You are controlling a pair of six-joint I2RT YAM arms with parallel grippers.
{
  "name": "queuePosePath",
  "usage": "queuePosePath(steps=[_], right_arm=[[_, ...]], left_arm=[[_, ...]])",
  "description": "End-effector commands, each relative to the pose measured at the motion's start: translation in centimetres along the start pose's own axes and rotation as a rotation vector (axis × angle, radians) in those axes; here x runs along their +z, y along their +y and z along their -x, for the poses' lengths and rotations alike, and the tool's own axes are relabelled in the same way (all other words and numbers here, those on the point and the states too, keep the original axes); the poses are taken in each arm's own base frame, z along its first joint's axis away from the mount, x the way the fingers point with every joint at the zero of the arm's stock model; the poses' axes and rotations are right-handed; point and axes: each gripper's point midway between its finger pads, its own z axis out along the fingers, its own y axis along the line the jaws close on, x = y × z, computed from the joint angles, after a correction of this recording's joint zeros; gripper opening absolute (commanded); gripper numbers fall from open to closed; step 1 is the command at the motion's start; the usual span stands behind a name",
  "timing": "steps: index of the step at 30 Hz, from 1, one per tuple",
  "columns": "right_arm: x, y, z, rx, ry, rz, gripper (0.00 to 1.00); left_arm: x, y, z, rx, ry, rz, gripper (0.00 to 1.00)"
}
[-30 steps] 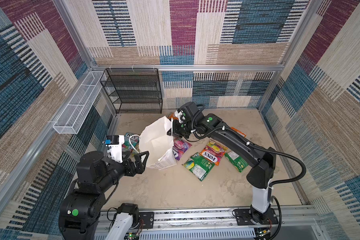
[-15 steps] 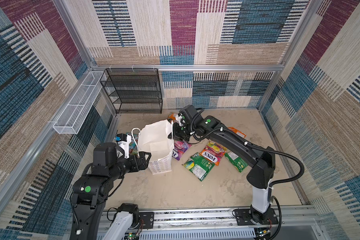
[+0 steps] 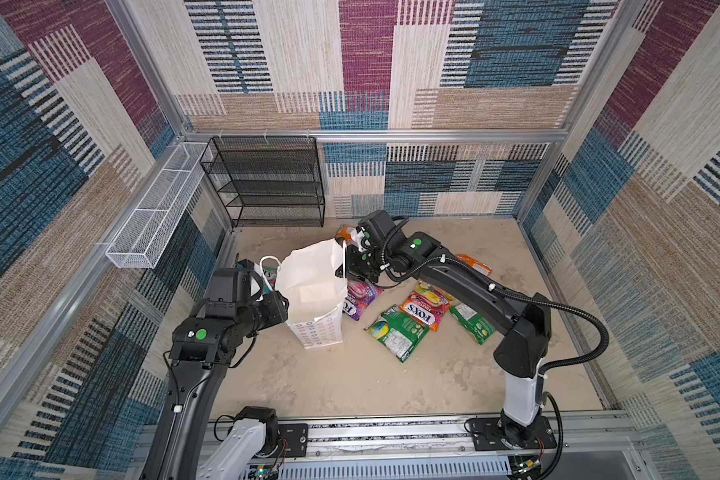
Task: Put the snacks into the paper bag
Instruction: 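Grasp the bag's rim with the left gripper and set it upright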
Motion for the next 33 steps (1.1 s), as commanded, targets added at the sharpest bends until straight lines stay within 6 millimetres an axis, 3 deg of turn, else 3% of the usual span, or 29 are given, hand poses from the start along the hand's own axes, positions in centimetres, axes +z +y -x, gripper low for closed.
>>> queuePosePath(steps=[1,7,8,10,11,12,20,26,28,33], right_arm=[[-0.7,1.2,1.0,-0.026,-0.050,0.026,0.13],[-1.6,2.3,1.5,-0.074,-0.078,0.055,0.36],[-1.8,2.4,1.7,-0.085,-0.089,0.053,0.45],[-2.7,2.8,2.6,-0.134,-0.133,0.052,0.54],[-3.1,2.9,3.2,-0.180,-0.174,0.038,0.73],[-3.8,2.4,4.2,-0.211,-0.228,-0.011,1.00],[-9.7,-0.4,7.7,-0.321,-0.415,-0.100,1.00],[-16.0,-3.4,9.9,-0.301,-0.625,-0.211,1.00],[-17.5,-4.9,10.3,-0.256,-0.692,-0.218,1.00],[-19.1,-12.7,10.4,-0.092,-0.721,-0.225,1.00]], left_arm=[[0.4,-0.2,1.4,-0.034,-0.038,0.001,0.36],[1.5,-0.6,2.1,-0.061,-0.002,0.007,0.07],[1.8,-0.8,2.3,-0.063,0.003,0.005,0.02],[2.0,-0.9,2.8,-0.062,0.006,0.009,0.00],[2.1,-1.0,3.0,-0.062,0.008,0.010,0.00],[2.2,-1.1,3.2,-0.061,0.009,0.009,0.00],[2.2,-1.1,4.5,-0.021,-0.010,0.036,0.00],[2.7,-0.8,4.2,0.010,-0.033,0.031,0.00],[3.0,-1.0,4.0,0.024,-0.042,0.010,0.00],[3.1,-1.6,3.5,0.036,-0.076,-0.068,0.00]])
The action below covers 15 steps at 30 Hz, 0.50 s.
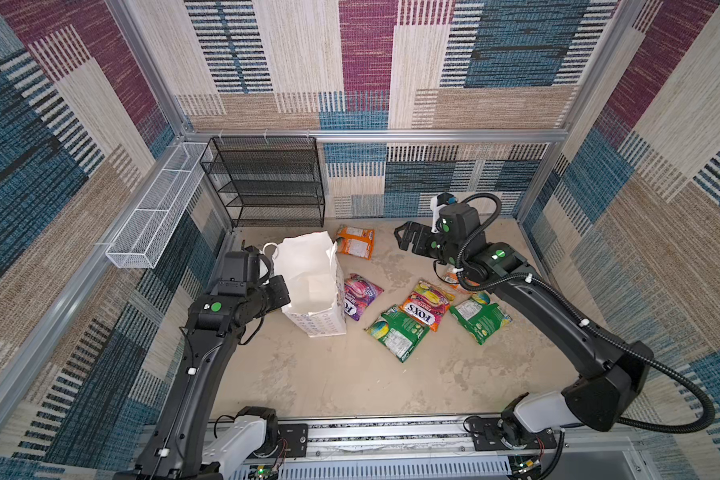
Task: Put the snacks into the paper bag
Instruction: 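Grasp the bag's rim with the left gripper and set it upright, then move the right gripper to the green candy packet and grasp it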
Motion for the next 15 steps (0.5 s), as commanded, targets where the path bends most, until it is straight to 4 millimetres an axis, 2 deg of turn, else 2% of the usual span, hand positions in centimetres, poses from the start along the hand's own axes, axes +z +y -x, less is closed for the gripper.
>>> queuePosePath(steps=[1,6,9,12,15], right_arm=[[0.0,-3.6,0.9,0.082,-0.065,-0.022,1.00],[1.4,-12.1,-2.9,0.084,0.033,-0.205,1.00],[1.2,-16.5,-5.5,0.133,0.073,-0.295,1.00],[0.9,-19.7,-8.3,0.232,0.126,-0.321,1.00],[0.4,-21.9,-10.2,0.324,0.152,-0.307,1.00]], left_arm=[[-0.2,-1.1,1.0,0.039,-0.060,-0.080,0.00],[-0.2,-1.3,0.4,-0.003,-0.062,-0.154,0.00],[0.0,-1.1,0.3,-0.013,-0.052,-0.150,0.00],[0.1,-1.1,0.1,-0.015,-0.044,-0.153,0.00],[0.3,-0.7,0.2,-0.022,-0.045,-0.136,0.00]])
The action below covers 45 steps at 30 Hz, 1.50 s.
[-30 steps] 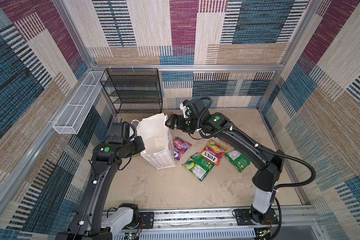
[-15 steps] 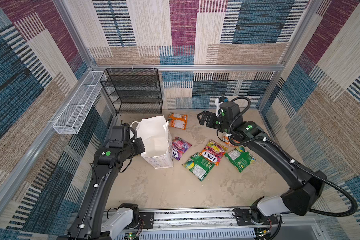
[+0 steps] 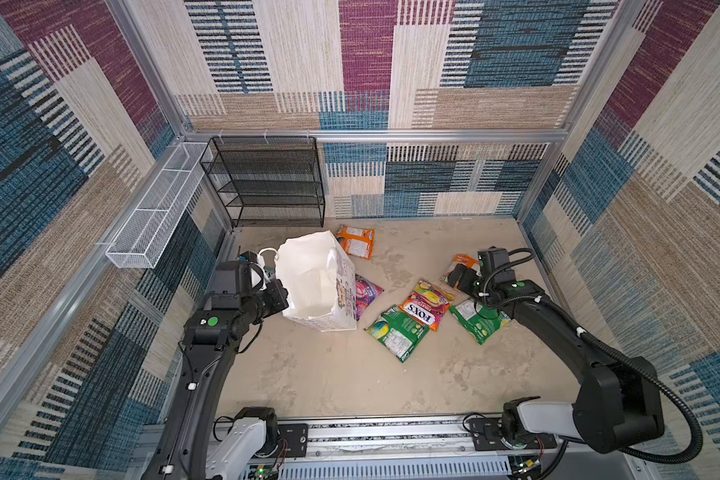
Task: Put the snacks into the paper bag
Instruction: 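Move the right gripper to the green candy packet and grasp it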
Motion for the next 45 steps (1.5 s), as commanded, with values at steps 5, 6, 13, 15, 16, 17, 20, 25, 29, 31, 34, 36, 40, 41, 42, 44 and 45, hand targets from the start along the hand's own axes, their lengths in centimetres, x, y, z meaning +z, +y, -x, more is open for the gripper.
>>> queuePosePath(steps=[5,6,13,15,16,17,20,25,29,31,34,36,40,41,42,44,45], right_arm=[[0.3,-3.6,-1.2,0.165,0.029,0.081,1.00],[0.3,-4.5,-1.3,0.187,0.022,0.059,1.00],[1.4,-9.1,-2.1,0.317,0.057,-0.016,1.00],[1.7,-9.9,-2.1,0.340,0.068,-0.034,1.00],[1.8,-10.2,-2.1,0.349,0.071,-0.045,1.00],[2.0,-10.4,-2.1,0.355,0.071,-0.054,1.00],[2.4,-10.7,-2.1,0.369,0.060,-0.061,1.00],[3.6,-10.9,-3.0,0.394,0.091,-0.050,1.00],[4.5,-11.4,-3.5,0.401,0.118,-0.069,1.00],[4.5,-11.5,-3.8,0.411,0.116,-0.070,1.00],[4.3,-11.7,-3.9,0.414,0.104,-0.077,0.97],[4.1,-11.8,-3.6,0.412,0.085,-0.081,0.93],[3.9,-11.7,-3.4,0.403,0.076,-0.073,0.84],[3.9,-11.8,-3.4,0.400,0.074,-0.079,0.83],[4.0,-12.0,-3.5,0.398,0.070,-0.089,0.83],[4.5,-12.5,-3.9,0.391,0.073,-0.098,0.82],[4.8,-12.6,-4.3,0.389,0.078,-0.094,0.80]], left_arm=[[0.6,-0.1,0.3,0.005,-0.004,-0.017,0.00],[0.8,-0.2,0.2,0.001,0.006,-0.024,0.00],[0.5,-0.2,0.4,0.005,-0.007,-0.022,0.00],[0.2,0.1,0.6,0.004,-0.023,-0.010,0.00],[0.2,0.2,0.6,0.003,-0.026,-0.005,0.00],[0.2,0.2,0.7,0.003,-0.026,-0.002,0.00],[0.3,0.4,0.8,0.003,-0.027,0.003,0.00],[-0.1,0.6,0.9,0.004,-0.044,0.011,0.00],[-0.2,0.5,1.0,0.004,-0.049,0.007,0.00],[-0.2,0.2,1.0,0.003,-0.044,-0.009,0.00],[-0.4,0.0,1.0,0.007,-0.047,-0.018,0.00],[-0.5,0.0,1.0,0.008,-0.054,-0.016,0.00],[-0.6,0.1,1.0,0.010,-0.057,-0.014,0.00],[-0.6,0.1,1.1,0.009,-0.058,-0.012,0.00],[-0.6,0.1,1.1,0.009,-0.059,-0.013,0.00],[-0.6,0.1,1.0,0.008,-0.056,-0.016,0.00],[-0.6,0.0,1.0,0.008,-0.057,-0.018,0.00]])
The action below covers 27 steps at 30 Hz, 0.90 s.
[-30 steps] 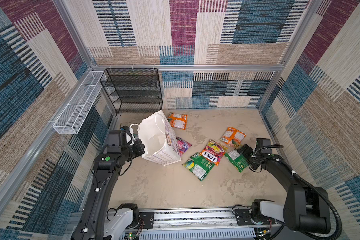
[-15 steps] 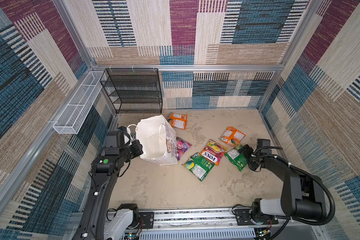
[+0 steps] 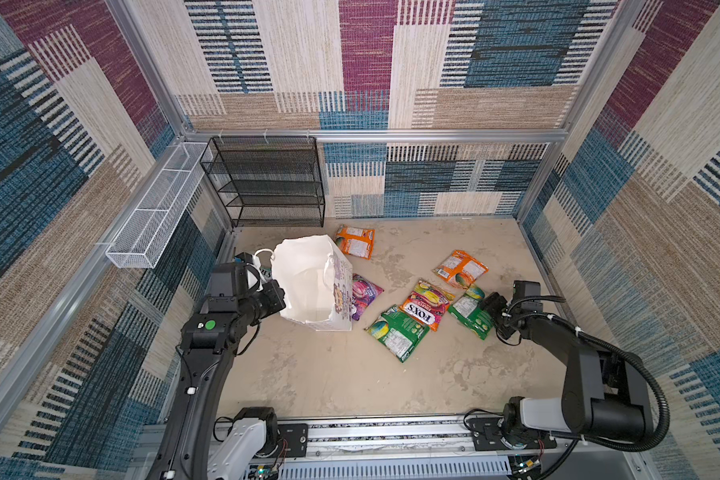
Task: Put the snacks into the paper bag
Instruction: 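Move the right gripper to the green candy packet and grasp it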
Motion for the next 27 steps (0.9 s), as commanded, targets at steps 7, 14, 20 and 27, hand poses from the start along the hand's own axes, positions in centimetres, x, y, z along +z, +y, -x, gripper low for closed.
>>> queuePosePath(steps=[7,14,20,27], right_arm=[[2.6,-3.5,-2.5,0.009,0.089,-0.101,0.60],[3.2,-2.5,-3.2,-0.042,0.134,-0.032,0.20],[1.4,-0.3,-2.1,-0.081,0.092,0.041,0.03],[-4.2,3.8,1.2,-0.175,-0.064,0.128,0.00]], left_arm=[[-0.1,-0.7,0.7,0.022,-0.026,-0.033,0.00],[-0.3,-0.8,0.8,0.026,-0.033,-0.039,0.00],[-0.3,-0.7,0.9,0.029,-0.045,-0.037,0.00],[-0.2,-1.4,0.7,0.025,-0.030,-0.073,0.00]])
